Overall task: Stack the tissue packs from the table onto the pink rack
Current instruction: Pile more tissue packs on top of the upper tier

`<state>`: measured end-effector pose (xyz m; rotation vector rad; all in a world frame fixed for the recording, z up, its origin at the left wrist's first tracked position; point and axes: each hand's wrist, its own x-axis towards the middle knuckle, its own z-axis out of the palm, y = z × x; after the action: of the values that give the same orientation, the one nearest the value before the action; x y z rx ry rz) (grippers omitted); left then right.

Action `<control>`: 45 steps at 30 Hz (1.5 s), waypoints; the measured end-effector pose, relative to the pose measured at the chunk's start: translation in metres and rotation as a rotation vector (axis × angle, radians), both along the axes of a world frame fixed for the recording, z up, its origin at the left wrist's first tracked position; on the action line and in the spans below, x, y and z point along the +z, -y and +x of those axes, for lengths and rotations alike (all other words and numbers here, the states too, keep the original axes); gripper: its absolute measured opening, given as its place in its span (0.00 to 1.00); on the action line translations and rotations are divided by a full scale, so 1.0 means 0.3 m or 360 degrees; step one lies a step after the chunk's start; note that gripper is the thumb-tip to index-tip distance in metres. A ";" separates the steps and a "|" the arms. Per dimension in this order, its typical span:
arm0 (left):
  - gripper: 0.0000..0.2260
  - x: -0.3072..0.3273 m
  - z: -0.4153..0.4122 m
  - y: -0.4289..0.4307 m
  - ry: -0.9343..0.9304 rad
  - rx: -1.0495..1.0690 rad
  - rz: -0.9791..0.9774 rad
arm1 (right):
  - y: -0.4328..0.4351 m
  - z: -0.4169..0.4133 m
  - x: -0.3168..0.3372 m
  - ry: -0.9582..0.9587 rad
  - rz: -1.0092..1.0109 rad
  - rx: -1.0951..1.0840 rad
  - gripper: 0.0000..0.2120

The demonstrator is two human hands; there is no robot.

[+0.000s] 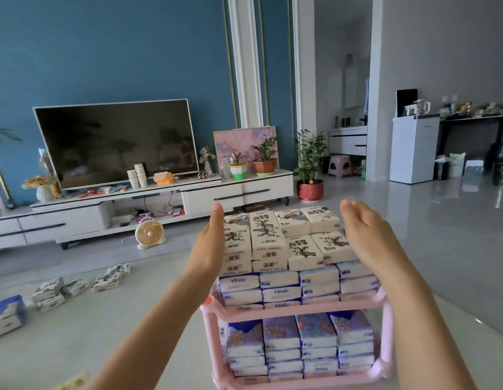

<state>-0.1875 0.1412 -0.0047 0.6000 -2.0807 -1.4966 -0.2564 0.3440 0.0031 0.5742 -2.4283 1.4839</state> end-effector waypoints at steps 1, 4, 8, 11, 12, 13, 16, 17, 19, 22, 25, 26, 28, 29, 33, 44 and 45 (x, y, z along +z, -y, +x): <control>0.34 0.008 -0.022 0.003 0.0025 0.0014 0.0042 | 0.001 -0.010 0.000 -0.0009 0.0018 -0.0001 0.15; 0.22 0.013 -0.048 0.072 -0.0079 -0.0057 0.0339 | 0.015 -0.017 -0.008 -0.0043 0.0077 -0.0007 0.20; 0.20 -0.013 -0.044 0.080 -0.0301 -0.0018 0.0103 | 0.021 -0.018 -0.011 -0.0044 0.0105 0.0036 0.19; 0.35 -0.009 0.022 -0.013 0.0046 -0.0072 0.0038 | 0.030 -0.038 -0.021 -0.0021 0.0177 0.0034 0.20; 0.38 -0.005 0.037 -0.026 0.0102 -0.0103 -0.0006 | 0.033 -0.043 -0.024 -0.0036 0.0204 0.0023 0.22; 0.38 -0.010 0.048 -0.024 0.0106 -0.0101 -0.0009 | 0.039 -0.049 -0.024 -0.0072 0.0238 0.0004 0.24; 0.32 0.013 0.016 -0.012 0.0065 -0.0051 0.0083 | 0.054 -0.066 -0.005 -0.0234 0.0358 0.0018 0.30; 0.29 0.030 0.004 -0.009 0.0029 -0.0011 0.0151 | 0.056 -0.072 0.011 -0.0269 0.0403 0.0072 0.32; 0.29 0.034 0.005 -0.011 0.0041 -0.0025 0.0134 | 0.056 -0.096 0.057 -0.0248 0.0502 0.0230 0.34; 0.32 0.018 0.035 -0.017 0.0104 -0.0075 0.0045 | 0.062 -0.140 0.122 -0.0172 0.0783 0.0521 0.38; 0.33 0.013 0.043 -0.021 0.0083 -0.0104 0.0049 | 0.077 -0.167 0.147 -0.0096 0.1014 0.0729 0.39; 0.32 0.019 0.046 -0.024 0.0093 -0.0109 0.0048 | 0.078 -0.174 0.146 -0.0075 0.1019 0.0770 0.38; 0.32 0.019 0.044 -0.026 0.0093 -0.0108 0.0046 | 0.078 -0.186 0.133 -0.0060 0.0972 0.0827 0.35; 0.32 0.017 0.045 -0.027 0.0087 -0.0106 0.0040 | 0.078 -0.192 0.124 -0.0060 0.0947 0.0839 0.34; 0.32 0.014 0.041 -0.021 0.0096 -0.0096 0.0033 | 0.087 -0.212 0.097 -0.0062 0.0884 0.0826 0.32; 0.30 0.027 0.016 -0.020 0.0054 -0.0047 0.0051 | 0.094 -0.225 0.091 -0.0094 0.0878 0.0830 0.28; 0.28 0.038 0.007 -0.017 0.0019 -0.0009 0.0110 | 0.095 -0.224 0.093 -0.0093 0.0879 0.0830 0.28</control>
<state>-0.1855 0.1463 0.0066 0.6311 -2.0479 -1.5775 -0.3235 0.3155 0.0308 1.4270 -2.7694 0.8815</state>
